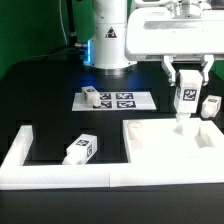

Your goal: Assemble one leg

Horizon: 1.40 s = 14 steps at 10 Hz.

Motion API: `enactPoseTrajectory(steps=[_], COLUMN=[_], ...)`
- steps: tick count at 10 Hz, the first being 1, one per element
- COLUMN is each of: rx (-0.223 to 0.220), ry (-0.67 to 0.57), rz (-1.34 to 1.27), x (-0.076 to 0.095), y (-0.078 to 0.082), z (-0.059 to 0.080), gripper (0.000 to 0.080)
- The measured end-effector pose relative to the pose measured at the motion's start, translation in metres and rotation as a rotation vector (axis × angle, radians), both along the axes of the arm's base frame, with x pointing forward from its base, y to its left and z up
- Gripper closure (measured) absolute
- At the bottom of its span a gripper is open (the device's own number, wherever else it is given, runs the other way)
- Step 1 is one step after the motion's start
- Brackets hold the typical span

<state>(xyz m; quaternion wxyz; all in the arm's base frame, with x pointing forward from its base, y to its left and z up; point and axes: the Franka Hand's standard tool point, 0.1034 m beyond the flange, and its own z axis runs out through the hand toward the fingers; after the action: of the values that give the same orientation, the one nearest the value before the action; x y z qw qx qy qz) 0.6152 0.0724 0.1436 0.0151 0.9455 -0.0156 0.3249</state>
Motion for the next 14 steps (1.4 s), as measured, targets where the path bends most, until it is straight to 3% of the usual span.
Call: enactPoseTrajectory(steps=[5,14], rx=[0.001,-0.006], ry=[-0.012,-0.004], rz=[-0.009,0.005], x=[0.019,0.021], y=[0.031,0.042], z=[-0.036,-0.05], gripper=[0.0514,0.0514])
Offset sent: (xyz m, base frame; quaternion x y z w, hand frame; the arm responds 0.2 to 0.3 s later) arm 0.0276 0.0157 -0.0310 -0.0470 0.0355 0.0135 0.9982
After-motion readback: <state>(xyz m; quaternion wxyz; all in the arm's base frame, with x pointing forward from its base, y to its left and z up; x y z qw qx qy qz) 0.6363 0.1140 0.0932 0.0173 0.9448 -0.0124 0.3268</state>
